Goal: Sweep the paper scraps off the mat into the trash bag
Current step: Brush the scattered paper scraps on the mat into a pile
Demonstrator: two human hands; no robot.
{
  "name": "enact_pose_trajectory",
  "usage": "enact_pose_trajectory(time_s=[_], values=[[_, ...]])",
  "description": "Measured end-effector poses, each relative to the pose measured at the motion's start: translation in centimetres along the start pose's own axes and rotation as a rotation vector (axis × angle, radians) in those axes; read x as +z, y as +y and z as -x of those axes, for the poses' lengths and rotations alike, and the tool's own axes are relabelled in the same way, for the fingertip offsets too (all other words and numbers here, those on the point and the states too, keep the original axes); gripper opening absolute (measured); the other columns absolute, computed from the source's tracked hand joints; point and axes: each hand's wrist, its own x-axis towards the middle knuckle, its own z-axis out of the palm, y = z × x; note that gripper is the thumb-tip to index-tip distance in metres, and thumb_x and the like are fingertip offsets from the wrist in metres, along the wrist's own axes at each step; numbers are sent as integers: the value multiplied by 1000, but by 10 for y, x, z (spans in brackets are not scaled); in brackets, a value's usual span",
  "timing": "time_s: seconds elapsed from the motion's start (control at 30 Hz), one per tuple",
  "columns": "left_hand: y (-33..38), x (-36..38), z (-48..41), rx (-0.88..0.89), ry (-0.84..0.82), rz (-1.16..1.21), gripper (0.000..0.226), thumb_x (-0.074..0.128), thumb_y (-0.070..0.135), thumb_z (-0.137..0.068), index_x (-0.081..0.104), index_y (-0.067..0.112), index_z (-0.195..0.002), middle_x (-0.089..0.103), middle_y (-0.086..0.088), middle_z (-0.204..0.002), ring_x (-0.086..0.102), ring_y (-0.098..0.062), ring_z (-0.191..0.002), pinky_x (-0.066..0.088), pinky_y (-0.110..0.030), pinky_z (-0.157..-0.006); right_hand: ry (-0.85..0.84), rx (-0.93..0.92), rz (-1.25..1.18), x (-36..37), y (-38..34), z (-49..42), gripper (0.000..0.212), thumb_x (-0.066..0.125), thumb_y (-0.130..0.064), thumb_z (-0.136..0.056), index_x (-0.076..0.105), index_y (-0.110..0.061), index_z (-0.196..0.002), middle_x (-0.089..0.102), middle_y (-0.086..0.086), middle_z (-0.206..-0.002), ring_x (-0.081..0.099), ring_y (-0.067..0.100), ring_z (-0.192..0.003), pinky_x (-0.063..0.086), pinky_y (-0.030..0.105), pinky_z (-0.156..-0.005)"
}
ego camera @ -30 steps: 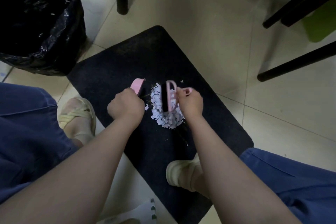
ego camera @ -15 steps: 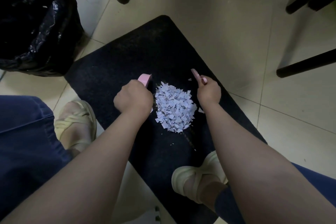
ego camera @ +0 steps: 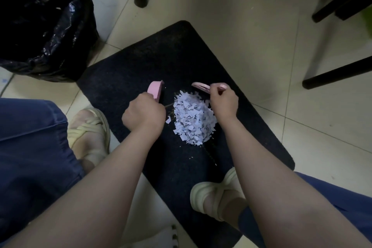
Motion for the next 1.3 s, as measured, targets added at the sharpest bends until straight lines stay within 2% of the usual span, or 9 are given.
enact_pose_trajectory(time_s=[0.07, 0.2, 0.27, 0.57, 0.67, 0.83, 0.97, 1.13, 1.3], values=[[-9, -7, 0, -9, 4, 16, 29, 48, 24, -90, 63, 25, -116, 66, -9, -105, 62, -31, -96, 39, -31, -67, -126, -81, -62, 13, -15, 3, 18, 52, -36, -95, 67, -28, -99, 63, -10, -73, 57, 8, -63, 40, 10, -53], [-18, -15, -2, -18, 0, 28, 34, 47, 16, -87, 62, 25, -117, 65, -9, -107, 61, -31, -98, 41, -31, -69, -337, -195, 13, 49, -35, 2, 23, 49, -50, -87, 66, -44, -102, 67, -15, -90, 62, 22, -98, 51, 45, -89], [-20, -15, -5, -32, -1, 33, 35, 47, 17, -87, 62, 25, -118, 65, -8, -108, 61, -31, -99, 40, -31, -69, -425, -194, 147, 57, -39, 3, 24, 48, -48, -90, 65, -43, -106, 65, -16, -89, 59, 20, -105, 43, 43, -96], [-14, -14, 13, -2, -45, 62, 32, 47, 16, -89, 63, 23, -115, 65, -8, -109, 61, -30, -100, 37, -30, -69, -423, -153, 346, 20, -10, 30, 18, 52, -41, -90, 69, -39, -97, 64, -18, -95, 49, 13, -114, 25, 34, -90], [-19, -11, 27, 31, -65, 74, 32, 47, 18, -89, 63, 25, -116, 65, -7, -110, 61, -29, -101, 36, -30, -69, -359, -125, 192, 1, -1, 46, 17, 53, -39, -89, 69, -42, -95, 66, -20, -91, 48, 11, -113, 25, 30, -95], [-32, -8, 44, 27, -88, 145, 36, 42, 33, -95, 60, 27, -125, 65, -8, -114, 59, -30, -107, 41, -32, -79, -127, 2, -21, -20, 14, 68, 19, 49, -58, -73, 65, -54, -81, 67, -11, -74, 63, 26, -93, 50, 47, -90], [-49, 6, 40, -26, -173, 336, 37, 50, 23, -86, 62, 31, -120, 66, -4, -114, 61, -27, -102, 49, -34, -87, 76, 84, 12, -33, 29, 80, 27, 47, -48, -89, 71, -38, -97, 70, -3, -85, 61, 23, -95, 52, 37, -84], [-71, 29, 40, -136, -277, 715, 28, 67, 20, -85, 69, 21, -112, 69, -7, -102, 55, -11, -66, 45, -24, -60, 203, 97, 186, -35, 46, 91, 35, 37, -37, -97, 70, -25, -100, 68, 7, -81, 60, 30, -85, 50, 40, -78], [-84, 45, 33, -281, -369, 806, 27, 69, 20, -86, 69, 23, -113, 51, 1, -59, 37, -12, -45, 25, -11, -30, 182, 140, 333, -32, 53, 85, 35, 35, -37, -100, 67, -23, -107, 70, 9, -93, 58, 32, -92, 38, 36, -79]])
